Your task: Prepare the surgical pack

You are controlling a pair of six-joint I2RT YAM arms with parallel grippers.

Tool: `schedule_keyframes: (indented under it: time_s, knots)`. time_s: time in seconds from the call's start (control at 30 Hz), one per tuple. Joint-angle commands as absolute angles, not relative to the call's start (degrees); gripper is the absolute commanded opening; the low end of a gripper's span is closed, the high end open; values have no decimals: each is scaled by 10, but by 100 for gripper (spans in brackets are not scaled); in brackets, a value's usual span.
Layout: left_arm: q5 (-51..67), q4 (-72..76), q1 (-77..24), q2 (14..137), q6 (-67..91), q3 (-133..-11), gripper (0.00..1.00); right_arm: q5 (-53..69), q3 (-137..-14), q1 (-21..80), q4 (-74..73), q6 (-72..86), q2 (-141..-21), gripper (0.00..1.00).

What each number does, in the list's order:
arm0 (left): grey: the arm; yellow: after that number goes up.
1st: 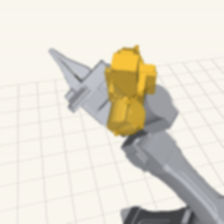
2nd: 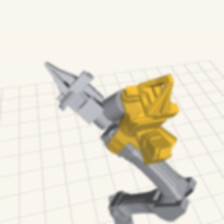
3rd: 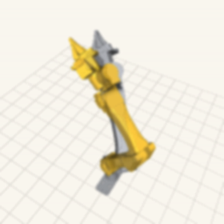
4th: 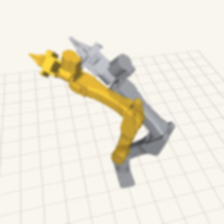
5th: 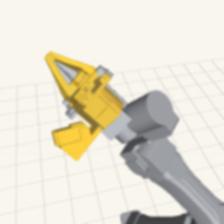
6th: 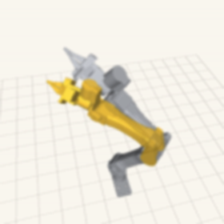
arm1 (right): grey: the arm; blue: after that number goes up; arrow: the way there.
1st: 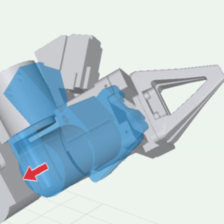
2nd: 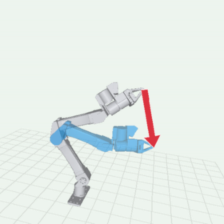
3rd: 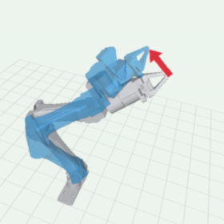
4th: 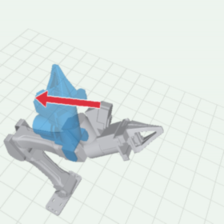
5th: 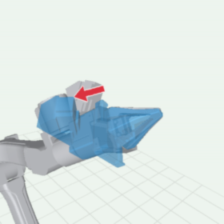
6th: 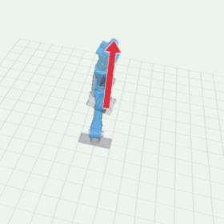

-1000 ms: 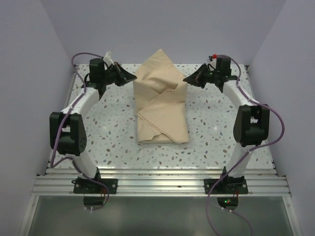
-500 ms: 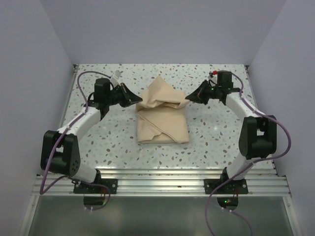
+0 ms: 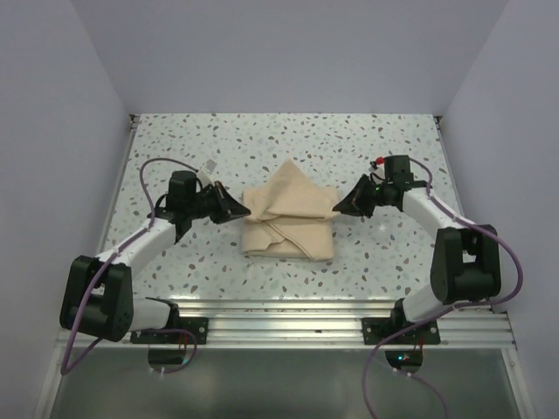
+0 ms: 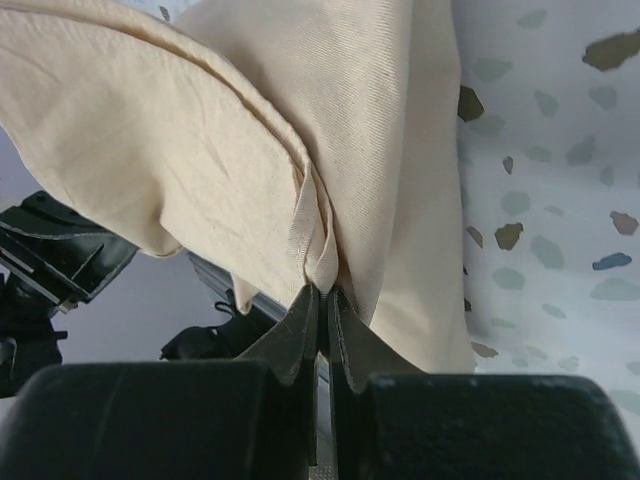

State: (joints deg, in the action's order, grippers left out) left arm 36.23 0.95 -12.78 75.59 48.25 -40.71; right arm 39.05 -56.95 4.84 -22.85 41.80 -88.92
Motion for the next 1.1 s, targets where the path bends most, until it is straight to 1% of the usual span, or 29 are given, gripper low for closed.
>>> schedule_keyframes:
  time_s: [0.0, 0.13, 0.17, 0.23, 0.33, 0.4, 0.43, 0.47, 0.5, 0.53, 0.57, 0.63, 0.7, 0.77, 0.9, 0.97, 1.0, 1.07]
  knots:
    - [359, 1, -127, 739, 452, -375, 0, 374, -541, 53, -257, 389, -858, 4]
    - [354, -25, -128, 751, 434, -352, 0, 365, -516, 54, -265, 378, -865, 8]
    - [353, -25, -128, 755, 432, -343, 0, 365, -512, 54, -265, 377, -867, 11]
    - [345, -28, -128, 765, 426, -341, 0, 361, -501, 56, -265, 374, -869, 13]
    - [332, -43, -128, 787, 410, -354, 0, 353, -494, 58, -270, 370, -872, 20]
    - [317, -61, -128, 794, 399, -373, 0, 351, -496, 58, -275, 368, -868, 31]
    - [311, -66, -127, 792, 396, -380, 4, 349, -499, 58, -279, 367, -863, 36]
    - [309, -69, -128, 782, 396, -393, 7, 347, -504, 59, -282, 365, -854, 44]
    - [300, -72, -128, 778, 393, -400, 9, 345, -510, 58, -285, 364, -849, 46]
    - [295, -76, -127, 773, 390, -416, 14, 345, -522, 58, -287, 362, -846, 49]
    - [294, -83, -128, 769, 386, -426, 16, 345, -529, 58, -288, 361, -843, 53]
    - [292, -91, -128, 766, 381, -453, 20, 353, -549, 58, -292, 360, -842, 55]
    - [290, -99, -128, 770, 378, -469, 23, 359, -567, 58, -294, 356, -852, 55]
    - [291, -112, -128, 776, 374, -490, 24, 359, -578, 58, -303, 352, -858, 57]
    - [281, -129, -127, 780, 367, -519, 38, 350, -616, 58, -315, 339, -862, 66]
    - [272, -135, -127, 774, 363, -531, 39, 342, -635, 59, -324, 336, -869, 69]
    - [271, -139, -127, 773, 361, -534, 41, 341, -656, 59, -330, 327, -874, 71]
    - [267, -150, -128, 767, 352, -547, 41, 339, -691, 60, -334, 309, -891, 75]
